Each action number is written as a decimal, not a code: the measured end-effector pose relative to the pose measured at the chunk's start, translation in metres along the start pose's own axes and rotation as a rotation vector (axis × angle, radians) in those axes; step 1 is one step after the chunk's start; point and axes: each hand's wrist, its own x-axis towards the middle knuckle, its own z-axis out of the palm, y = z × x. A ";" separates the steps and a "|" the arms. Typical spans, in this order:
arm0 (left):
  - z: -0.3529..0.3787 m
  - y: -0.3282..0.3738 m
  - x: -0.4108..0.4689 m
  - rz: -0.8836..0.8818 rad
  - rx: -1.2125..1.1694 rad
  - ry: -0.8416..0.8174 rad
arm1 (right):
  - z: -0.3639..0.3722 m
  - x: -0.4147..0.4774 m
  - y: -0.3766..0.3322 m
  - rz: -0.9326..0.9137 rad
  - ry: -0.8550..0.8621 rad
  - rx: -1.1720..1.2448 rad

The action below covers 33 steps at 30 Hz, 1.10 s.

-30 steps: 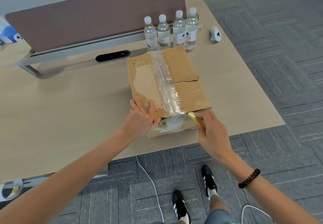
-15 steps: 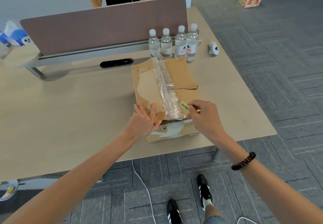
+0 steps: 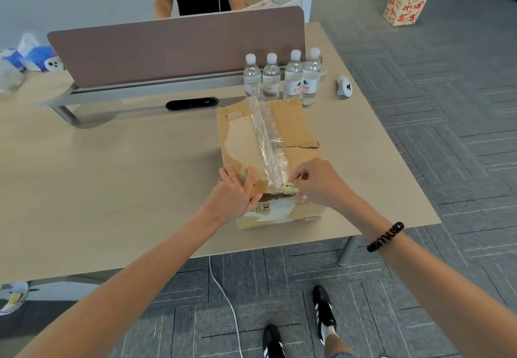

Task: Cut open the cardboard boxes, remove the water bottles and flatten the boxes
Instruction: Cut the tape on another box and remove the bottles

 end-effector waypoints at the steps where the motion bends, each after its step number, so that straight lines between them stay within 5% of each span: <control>1: 0.000 0.000 0.000 0.004 0.003 0.000 | 0.000 -0.002 0.001 -0.008 -0.004 -0.001; 19: 0.002 0.004 0.001 -0.013 0.019 -0.015 | -0.011 0.001 -0.009 0.138 -0.119 0.042; 33: 0.001 0.003 0.003 -0.011 0.062 0.001 | 0.027 -0.015 0.007 -0.025 0.078 -0.156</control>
